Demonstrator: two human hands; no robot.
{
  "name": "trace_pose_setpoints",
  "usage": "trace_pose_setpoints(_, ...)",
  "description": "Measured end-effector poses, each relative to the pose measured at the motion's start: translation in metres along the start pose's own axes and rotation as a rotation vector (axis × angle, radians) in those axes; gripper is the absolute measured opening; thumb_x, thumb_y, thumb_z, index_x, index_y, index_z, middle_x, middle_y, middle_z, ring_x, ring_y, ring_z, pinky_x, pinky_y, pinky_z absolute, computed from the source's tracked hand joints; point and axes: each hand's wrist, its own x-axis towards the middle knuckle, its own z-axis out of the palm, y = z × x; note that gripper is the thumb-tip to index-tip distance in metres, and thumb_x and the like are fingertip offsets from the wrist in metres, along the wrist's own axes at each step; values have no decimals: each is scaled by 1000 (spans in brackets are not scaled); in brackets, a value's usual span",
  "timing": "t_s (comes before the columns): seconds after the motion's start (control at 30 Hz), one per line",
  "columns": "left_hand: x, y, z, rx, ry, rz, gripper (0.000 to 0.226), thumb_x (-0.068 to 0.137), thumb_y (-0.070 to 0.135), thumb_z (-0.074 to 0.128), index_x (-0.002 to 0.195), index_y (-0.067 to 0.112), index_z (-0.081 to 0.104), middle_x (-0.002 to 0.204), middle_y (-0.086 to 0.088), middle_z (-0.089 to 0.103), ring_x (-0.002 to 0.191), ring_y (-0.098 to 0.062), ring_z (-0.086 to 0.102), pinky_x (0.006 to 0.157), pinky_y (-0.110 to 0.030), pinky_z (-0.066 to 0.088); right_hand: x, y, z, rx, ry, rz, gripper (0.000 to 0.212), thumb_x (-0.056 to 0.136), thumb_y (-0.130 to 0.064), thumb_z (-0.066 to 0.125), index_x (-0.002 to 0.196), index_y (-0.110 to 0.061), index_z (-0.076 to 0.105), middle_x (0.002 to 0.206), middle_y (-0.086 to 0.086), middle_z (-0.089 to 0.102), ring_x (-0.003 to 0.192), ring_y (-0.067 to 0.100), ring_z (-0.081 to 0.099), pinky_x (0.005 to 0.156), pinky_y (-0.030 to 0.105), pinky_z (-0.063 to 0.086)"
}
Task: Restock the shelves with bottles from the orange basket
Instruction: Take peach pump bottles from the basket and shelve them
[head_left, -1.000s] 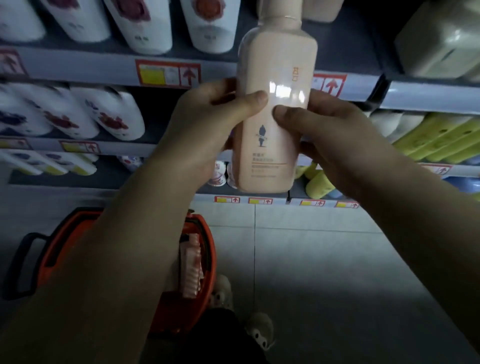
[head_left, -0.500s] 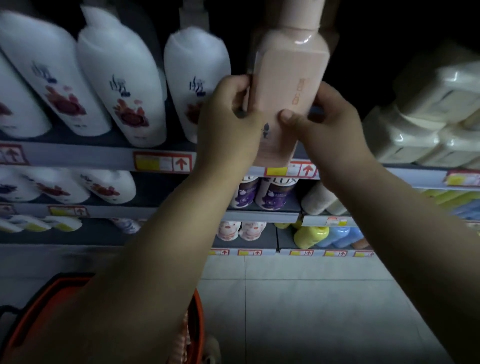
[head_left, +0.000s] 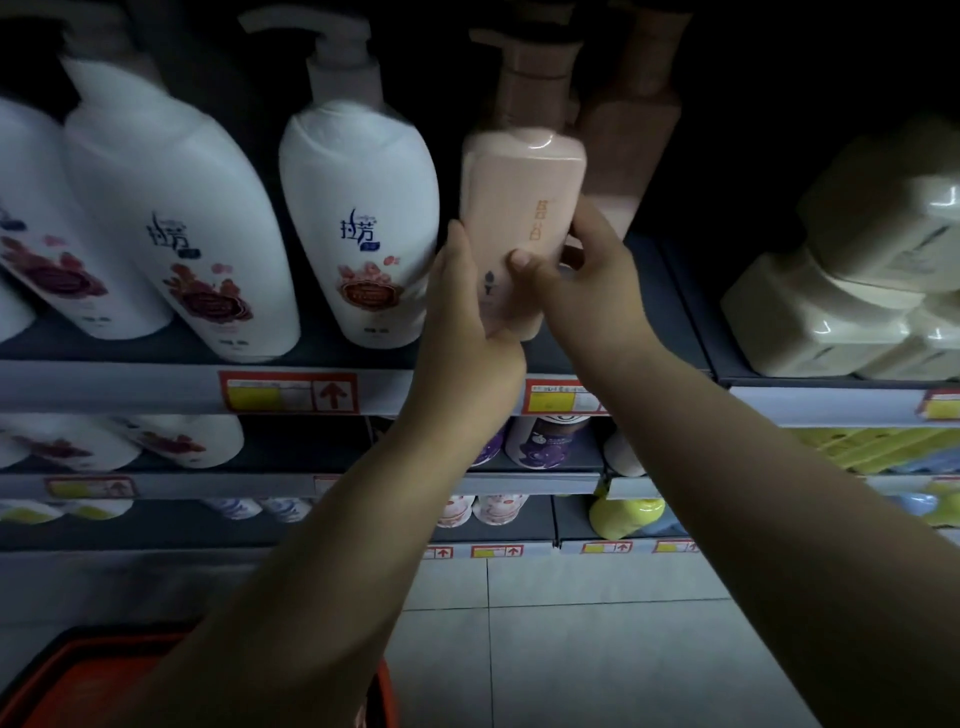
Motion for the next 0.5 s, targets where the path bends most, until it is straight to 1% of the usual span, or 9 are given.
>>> trace_pose_setpoints(0.07,0,-4,2,19,3,6,83,87,-12,41,153,23,3,159,2,8,128,6,16,83,15,13,2,4,3,-17,-18,-41,47,75,-17,64,121,-14,57,117,9,61,106,21,56,92,35,49)
trace_pose_setpoints(0.17,1,-5,1,14,-19,14,83,89,-10,43,152,24,1,157,7,9,116,16,14,79,17,13,6,12,7,-25,-4,-90,43,78,-11,66,120,-14,56,116,8,60,104,20,55,88,28,47)
trace_pose_setpoints(0.23,3,-3,-2,-31,-25,29,84,87,-8,45,153,24,2,152,13,15,117,19,18,97,7,20,5,14,8,-21,-2,-82,45,79,-6,67,121,-14,55,115,4,60,102,14,54,86,21,47)
trace_pose_setpoints(0.27,3,-2,-3,-72,-43,24,88,82,-4,46,153,25,4,155,12,16,126,14,22,110,-8,25,3,15,8,-11,-8,-70,47,79,-4,67,123,-13,54,115,0,60,101,10,55,85,17,47)
trace_pose_setpoints(0.3,2,-3,-5,-118,-65,9,92,74,0,45,153,26,5,157,10,17,133,7,25,116,-24,27,-2,16,7,15,-14,-56,49,80,-3,67,126,-12,53,115,-3,59,100,6,55,85,13,47)
trace_pose_setpoints(0.33,-1,-4,-7,-158,-78,-4,95,68,3,43,154,25,8,158,7,21,137,1,28,117,-32,28,-9,17,5,49,-17,-37,52,82,-4,67,130,-12,50,117,-5,58,102,3,55,87,12,46)
trace_pose_setpoints(0.43,-12,-7,-14,-172,-122,-12,89,66,6,43,151,19,23,150,1,40,135,-7,39,114,-40,33,-39,13,-1,141,-14,8,65,86,-13,68,143,-15,37,129,-8,48,113,1,48,90,7,41)
trace_pose_setpoints(0.47,-18,-6,-16,-180,-127,-7,83,69,5,44,149,18,27,144,0,48,130,-8,46,111,-39,37,-50,11,-2,175,-23,10,65,86,-15,68,143,-15,36,129,-9,48,115,0,47,88,4,40)
trace_pose_setpoints(0.5,-24,-7,-17,-210,-121,-10,74,74,2,44,146,16,33,134,2,57,122,-4,54,106,-32,42,-60,9,-4,217,-38,16,64,86,-16,68,142,-15,37,131,-8,49,117,1,48,89,4,41)
